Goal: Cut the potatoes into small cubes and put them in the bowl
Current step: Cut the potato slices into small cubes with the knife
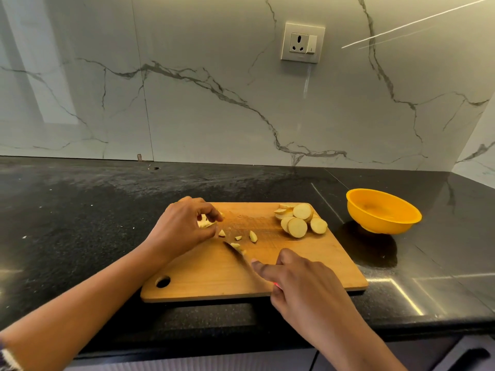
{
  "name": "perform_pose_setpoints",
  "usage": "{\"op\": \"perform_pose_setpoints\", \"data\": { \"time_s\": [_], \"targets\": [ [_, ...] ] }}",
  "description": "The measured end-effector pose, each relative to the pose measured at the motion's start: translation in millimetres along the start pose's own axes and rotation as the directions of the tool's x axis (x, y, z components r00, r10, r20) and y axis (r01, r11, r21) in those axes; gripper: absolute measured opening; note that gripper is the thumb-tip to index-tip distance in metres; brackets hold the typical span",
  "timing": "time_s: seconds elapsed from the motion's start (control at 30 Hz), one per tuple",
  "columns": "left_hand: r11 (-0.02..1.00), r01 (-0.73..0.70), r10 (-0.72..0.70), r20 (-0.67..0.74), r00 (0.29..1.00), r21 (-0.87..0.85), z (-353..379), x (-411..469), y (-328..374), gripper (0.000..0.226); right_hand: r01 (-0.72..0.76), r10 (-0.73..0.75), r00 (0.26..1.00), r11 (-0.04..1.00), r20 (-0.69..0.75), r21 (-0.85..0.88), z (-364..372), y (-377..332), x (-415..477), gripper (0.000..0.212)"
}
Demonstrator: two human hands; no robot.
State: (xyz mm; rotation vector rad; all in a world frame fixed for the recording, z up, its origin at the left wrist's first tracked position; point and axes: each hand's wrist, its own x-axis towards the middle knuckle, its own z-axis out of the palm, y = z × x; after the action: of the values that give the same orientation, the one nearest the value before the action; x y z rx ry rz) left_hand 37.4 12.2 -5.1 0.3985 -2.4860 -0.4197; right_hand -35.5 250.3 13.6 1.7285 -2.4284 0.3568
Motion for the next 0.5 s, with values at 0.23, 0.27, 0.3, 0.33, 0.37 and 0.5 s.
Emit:
{"op": "perform_pose_setpoints", "data": {
  "time_s": [0.23,0.27,0.3,0.33,0.37,0.5],
  "targets": [
    [0.834,-0.548,0.551,0.175,0.816,-0.073,-6,-7,11,0.038,0.016,-0.018,1.0,0.999,0.025,0.041,2,6,-2,0.054],
    [0.811,-0.582,0.579,0.238,0.78,-0.066,-3,-7,12,0.04,0.02,-0.021,0.999,0.999,0.03,0.041,2,7,-3,0.054],
    [0.803,-0.594,0.578,0.296,0.76,-0.043,0,-8,13,0.041,0.023,-0.024,0.999,0.999,0.035,0.038,2,8,-4,0.055],
    [0.808,-0.589,0.556,0.344,0.757,-0.012,2,-7,11,0.042,0.026,-0.027,0.999,0.999,0.043,0.033,2,9,-5,0.056],
    [0.819,-0.573,0.526,0.372,0.765,0.021,2,-7,8,0.041,0.028,-0.03,0.998,0.999,0.052,0.027,2,10,-6,0.056],
    [0.81,-0.528,0.457,0.29,0.841,0.253,-6,-4,-7,0.035,0.03,-0.032,0.998,0.999,0.059,0.03,2,15,-8,0.057]
  ]
}}
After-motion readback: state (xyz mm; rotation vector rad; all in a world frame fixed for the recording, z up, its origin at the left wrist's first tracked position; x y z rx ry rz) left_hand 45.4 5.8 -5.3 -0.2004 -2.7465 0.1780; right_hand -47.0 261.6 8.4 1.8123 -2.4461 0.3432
